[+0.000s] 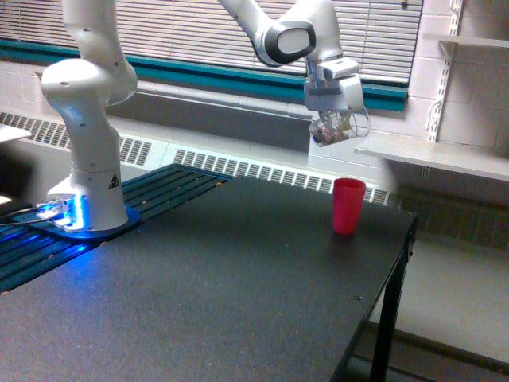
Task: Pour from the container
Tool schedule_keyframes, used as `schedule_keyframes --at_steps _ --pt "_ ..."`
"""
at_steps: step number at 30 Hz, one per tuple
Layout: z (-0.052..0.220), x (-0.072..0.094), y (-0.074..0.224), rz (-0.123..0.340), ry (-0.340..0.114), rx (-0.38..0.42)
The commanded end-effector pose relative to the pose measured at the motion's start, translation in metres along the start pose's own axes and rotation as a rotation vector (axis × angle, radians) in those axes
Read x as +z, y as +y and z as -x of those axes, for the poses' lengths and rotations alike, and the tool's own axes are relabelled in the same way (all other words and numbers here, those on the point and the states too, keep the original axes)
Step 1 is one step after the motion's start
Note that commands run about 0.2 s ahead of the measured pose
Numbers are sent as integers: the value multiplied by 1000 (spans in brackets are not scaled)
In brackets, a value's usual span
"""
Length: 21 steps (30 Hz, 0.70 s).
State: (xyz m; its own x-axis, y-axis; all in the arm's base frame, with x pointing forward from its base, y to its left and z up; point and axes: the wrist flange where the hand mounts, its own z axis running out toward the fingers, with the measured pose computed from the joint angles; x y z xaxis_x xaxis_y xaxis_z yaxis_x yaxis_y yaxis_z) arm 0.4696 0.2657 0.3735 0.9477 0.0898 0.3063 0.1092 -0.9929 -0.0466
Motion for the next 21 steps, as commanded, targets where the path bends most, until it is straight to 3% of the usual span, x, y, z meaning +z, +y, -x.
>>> schedule_keyframes --at_steps 1,21 --pt "0 5 -2 15 -11 -47" --pt "9 30 10 76 -68 -99"
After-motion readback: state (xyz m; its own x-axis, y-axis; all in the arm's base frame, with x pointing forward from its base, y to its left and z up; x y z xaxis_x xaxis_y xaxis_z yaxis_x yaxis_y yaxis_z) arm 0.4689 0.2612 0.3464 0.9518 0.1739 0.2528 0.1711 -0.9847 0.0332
